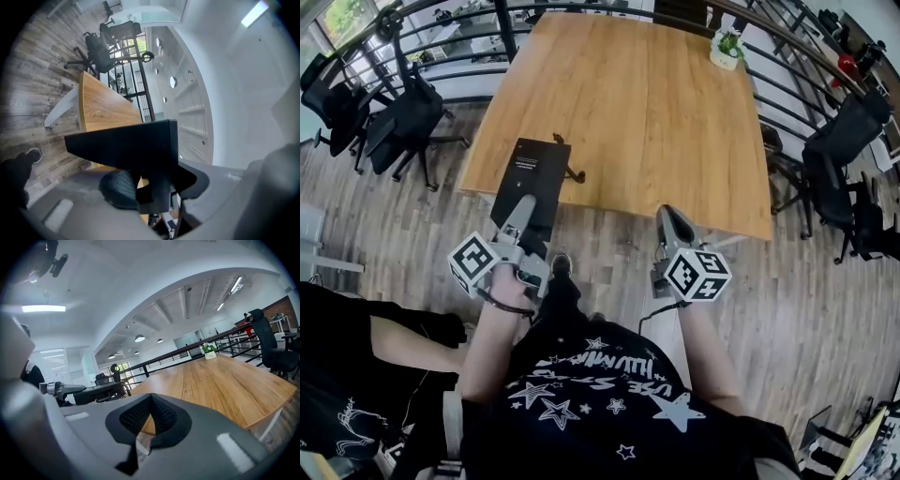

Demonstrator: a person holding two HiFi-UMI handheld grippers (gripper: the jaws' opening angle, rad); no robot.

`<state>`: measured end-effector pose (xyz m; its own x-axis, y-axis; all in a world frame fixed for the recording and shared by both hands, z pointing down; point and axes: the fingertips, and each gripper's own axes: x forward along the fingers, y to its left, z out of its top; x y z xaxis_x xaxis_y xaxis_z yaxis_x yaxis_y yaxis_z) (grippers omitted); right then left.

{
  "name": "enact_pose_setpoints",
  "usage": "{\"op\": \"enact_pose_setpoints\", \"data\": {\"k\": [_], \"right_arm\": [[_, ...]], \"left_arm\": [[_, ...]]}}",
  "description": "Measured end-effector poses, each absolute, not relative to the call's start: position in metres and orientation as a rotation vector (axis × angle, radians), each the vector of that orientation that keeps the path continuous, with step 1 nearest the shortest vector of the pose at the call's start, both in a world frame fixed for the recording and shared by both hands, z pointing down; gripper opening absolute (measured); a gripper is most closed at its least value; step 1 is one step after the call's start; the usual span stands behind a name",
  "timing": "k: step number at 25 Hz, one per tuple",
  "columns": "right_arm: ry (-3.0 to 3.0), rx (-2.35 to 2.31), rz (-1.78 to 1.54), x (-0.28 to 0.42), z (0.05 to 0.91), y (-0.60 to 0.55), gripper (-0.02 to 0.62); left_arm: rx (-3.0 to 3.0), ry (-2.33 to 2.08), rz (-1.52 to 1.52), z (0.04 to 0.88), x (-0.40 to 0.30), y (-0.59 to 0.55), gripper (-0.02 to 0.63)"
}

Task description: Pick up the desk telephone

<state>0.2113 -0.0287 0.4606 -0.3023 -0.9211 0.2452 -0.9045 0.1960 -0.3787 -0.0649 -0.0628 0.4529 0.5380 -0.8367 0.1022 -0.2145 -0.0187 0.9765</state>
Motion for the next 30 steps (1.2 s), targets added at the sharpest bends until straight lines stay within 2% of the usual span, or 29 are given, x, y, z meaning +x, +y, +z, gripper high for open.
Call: {"op": "enact_pose_setpoints", "data": {"k": [14, 30], "right_arm": [[2.472, -1.81, -0.69, 0.205, 0.46, 0.015, -0.002], [2.5, -1.806, -0.69, 0.195, 0.459, 0.015, -0.002]], "left_arm": [[1.561, -0.934, -0.64, 0.444, -0.063, -0.013, 0.193], [1.543, -0.934, -0.654, 0.444, -0.068, -0.008, 0.192]]}}
